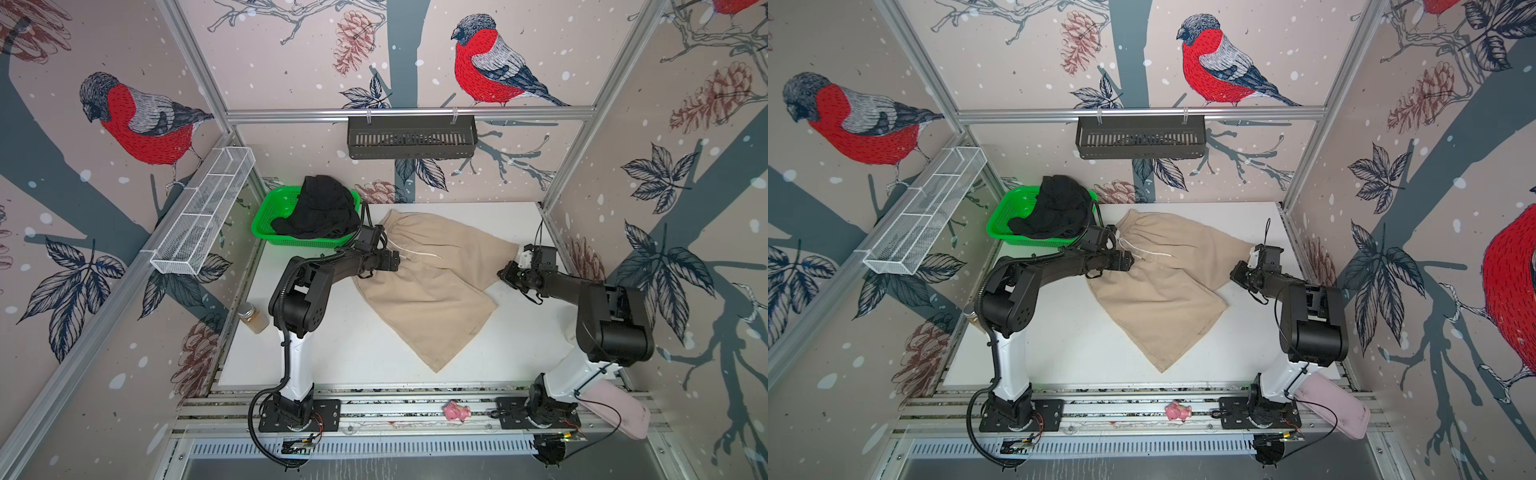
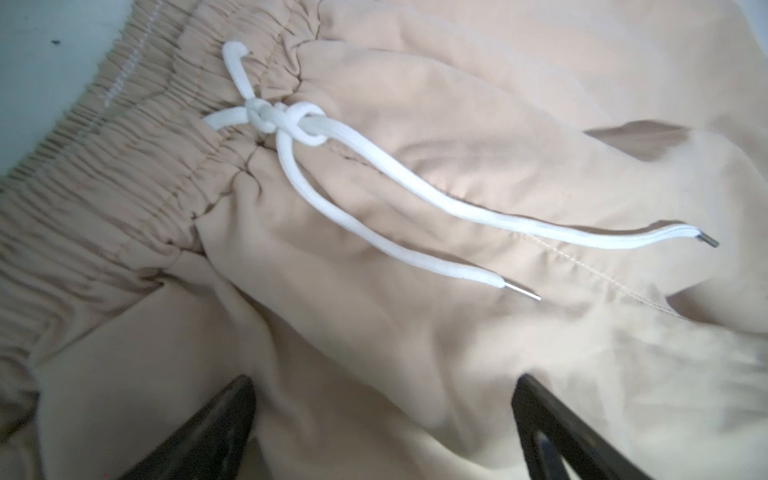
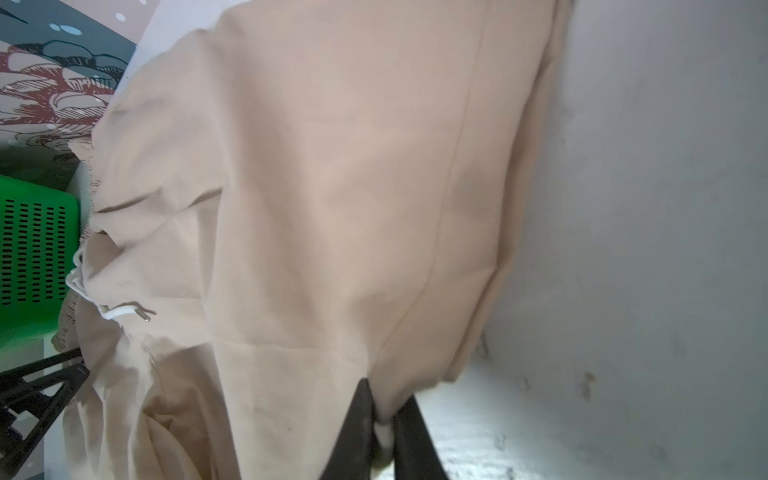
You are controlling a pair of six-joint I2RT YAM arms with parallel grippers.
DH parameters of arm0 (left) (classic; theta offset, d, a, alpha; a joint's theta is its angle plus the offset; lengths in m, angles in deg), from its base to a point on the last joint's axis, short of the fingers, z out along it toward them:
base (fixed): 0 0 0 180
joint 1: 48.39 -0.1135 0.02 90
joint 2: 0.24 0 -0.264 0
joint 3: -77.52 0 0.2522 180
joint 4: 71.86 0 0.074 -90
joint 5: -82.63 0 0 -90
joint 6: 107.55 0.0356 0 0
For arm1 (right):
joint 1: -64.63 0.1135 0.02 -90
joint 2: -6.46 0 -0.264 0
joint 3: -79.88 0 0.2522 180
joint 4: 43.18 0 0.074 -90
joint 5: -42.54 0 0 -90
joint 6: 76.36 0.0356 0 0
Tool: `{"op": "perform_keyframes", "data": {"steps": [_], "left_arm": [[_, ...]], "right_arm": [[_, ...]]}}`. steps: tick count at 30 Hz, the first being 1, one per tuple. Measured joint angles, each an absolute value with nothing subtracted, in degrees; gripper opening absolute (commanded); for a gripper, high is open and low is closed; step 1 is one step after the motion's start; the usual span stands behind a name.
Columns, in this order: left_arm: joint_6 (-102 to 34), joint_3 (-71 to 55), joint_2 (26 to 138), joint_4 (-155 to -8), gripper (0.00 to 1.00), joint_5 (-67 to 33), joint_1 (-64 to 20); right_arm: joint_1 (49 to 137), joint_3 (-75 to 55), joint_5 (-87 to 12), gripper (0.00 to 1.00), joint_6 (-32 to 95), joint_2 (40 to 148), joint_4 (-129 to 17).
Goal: Fold and stack the shorts
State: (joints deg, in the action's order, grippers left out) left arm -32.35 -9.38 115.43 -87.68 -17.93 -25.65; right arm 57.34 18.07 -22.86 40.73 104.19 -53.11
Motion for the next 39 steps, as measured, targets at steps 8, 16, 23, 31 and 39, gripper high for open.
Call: {"op": "perform_keyframes", "data": {"steps": [8,16,23,31,39], "left_arm": [[-36.5,0.7,110.4,-81.1,0.97,-21.8,-24.0],[-41.2,7.4,105.8,-77.8,0.97,-21.4,-20.9],[-41.1,3.1,107.6,-80.5,0.97,-17.7,-20.9],[-39.5,1.3,109.3,-82.3,0.97,-17.4,-20.9],[-38.5,0.6,109.3,-83.8,0.97,-16.2,-20.9]], "right_arm": [[56.3,3.9,-26.9,0.03,38.9,115.0,-57.6],[55.9,-12.9,-29.2,0.05,36.2,121.3,-65.5],[59.7,-13.6,-36.1,0.07,32.7,117.3,-75.1],[64.4,-17.5,-46.2,0.07,29.7,115.7,-86.2],[65.8,-24.4,-50.8,0.12,28.6,117.0,-93.0]]}}
